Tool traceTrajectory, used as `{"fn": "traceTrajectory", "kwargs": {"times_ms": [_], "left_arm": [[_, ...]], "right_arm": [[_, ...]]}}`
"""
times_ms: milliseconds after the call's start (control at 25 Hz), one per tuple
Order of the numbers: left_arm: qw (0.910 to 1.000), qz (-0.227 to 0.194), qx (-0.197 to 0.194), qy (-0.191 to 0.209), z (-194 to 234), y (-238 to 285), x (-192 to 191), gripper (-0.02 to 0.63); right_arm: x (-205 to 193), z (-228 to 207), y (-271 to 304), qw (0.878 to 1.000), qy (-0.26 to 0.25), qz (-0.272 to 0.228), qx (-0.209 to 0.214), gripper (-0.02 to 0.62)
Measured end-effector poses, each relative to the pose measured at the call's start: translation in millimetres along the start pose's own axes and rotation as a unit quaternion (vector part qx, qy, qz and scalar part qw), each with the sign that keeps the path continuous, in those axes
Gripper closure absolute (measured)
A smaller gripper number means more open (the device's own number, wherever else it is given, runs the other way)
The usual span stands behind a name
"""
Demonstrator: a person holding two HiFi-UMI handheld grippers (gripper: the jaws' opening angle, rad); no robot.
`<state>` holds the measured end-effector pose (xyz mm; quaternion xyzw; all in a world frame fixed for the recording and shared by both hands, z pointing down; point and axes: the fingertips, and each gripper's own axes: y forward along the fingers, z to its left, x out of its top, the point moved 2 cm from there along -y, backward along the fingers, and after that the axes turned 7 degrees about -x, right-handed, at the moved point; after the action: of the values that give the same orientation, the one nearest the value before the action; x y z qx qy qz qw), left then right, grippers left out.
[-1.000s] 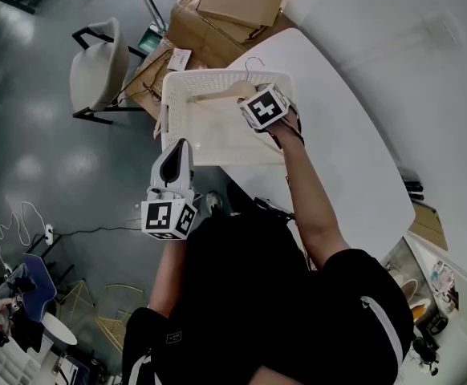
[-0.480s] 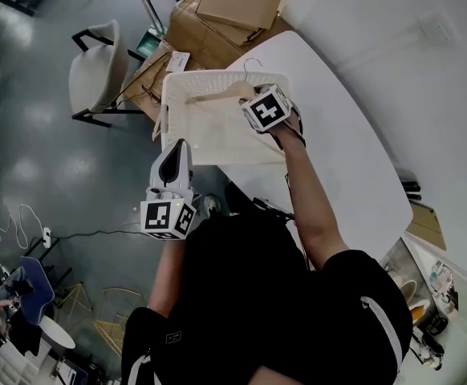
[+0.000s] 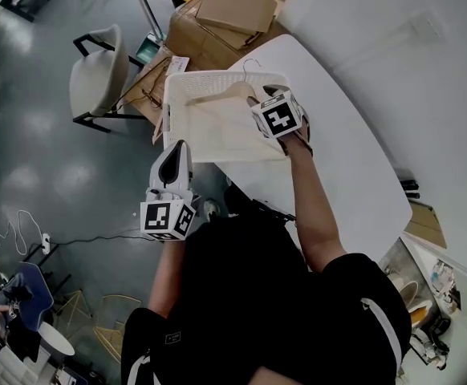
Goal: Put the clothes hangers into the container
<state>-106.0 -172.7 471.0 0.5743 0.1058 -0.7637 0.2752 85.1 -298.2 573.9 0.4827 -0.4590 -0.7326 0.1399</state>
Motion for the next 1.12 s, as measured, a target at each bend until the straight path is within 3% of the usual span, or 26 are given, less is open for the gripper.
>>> {"fn": "traceTrajectory", "kwargs": {"times_ms": [80, 200, 360, 760, 1120], "left_arm": [[1.0000, -0.002, -0.003, 0.000, -2, -3, 0, 0.603], [0.9999, -0.006, -0.008, 0.002, -4, -8, 2, 0.603], [0.9998, -0.013, -0.016, 0.005, -8, -15, 6, 0.603], [0.9990, -0.027, -0.033, 0.013, -22, -38, 11, 0.603], [0.9974, -0.036, -0.059, 0.020, -46, -59, 11, 0.603]], "right_arm": [[0, -1, -13, 1.000, 0.013, -0.015, -0.008, 0.397], [0, -2, -28, 0.999, 0.030, -0.037, -0.023, 0.491], [-1, 2, -47, 0.996, 0.047, -0.060, -0.037, 0.535], [-5, 22, -84, 0.987, 0.104, -0.113, -0.040, 0.568], [-24, 38, -118, 0.983, 0.121, -0.130, -0.051, 0.577]]}}
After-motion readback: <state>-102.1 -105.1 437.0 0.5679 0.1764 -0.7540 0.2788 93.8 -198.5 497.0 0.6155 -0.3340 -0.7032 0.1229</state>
